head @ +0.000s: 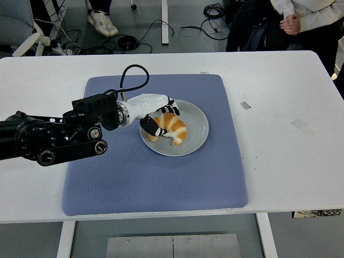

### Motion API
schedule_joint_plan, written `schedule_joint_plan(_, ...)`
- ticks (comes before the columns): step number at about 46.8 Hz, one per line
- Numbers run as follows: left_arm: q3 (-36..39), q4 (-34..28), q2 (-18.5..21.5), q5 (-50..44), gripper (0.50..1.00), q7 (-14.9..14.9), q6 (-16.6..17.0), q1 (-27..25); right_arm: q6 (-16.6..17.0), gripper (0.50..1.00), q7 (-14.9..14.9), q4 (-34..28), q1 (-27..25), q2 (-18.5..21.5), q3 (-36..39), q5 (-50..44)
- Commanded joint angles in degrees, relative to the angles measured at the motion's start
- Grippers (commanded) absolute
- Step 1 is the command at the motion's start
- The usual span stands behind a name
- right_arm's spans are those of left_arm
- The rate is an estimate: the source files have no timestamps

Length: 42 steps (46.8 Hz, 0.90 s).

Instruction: Place the bread on the table

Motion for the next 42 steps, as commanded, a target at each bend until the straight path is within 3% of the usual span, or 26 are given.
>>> schedule_joint_plan(1,0.0,0.0,0.0,0.0,0.705,0.0,-0.1,0.0,0.0,1.0,0.0,0.0,0.0,0.0,0.0,-0.1)
schedule_joint_plan(28,-0.4,0.3,1.4,-3.4,0.651,0.1,-0.2,-1.0,0.0,1.0,0.1,0.0,-0.1,0.0,0.0,-0.1)
schedule_joint_plan(34,-0.6,0.3,1.4,-5.0,0.611,0.0,-0.2,-1.1,0.0,1.0,0.0,0.0,0.0,0.0,0.0,0.0)
schedule_joint_plan(42,-1.8,0.9,2.4,-6.9,0.608,0.0,-1.2,-2.2,0.0,1.0,0.0,0.0,-0.1,0.0,0.0,-0.1)
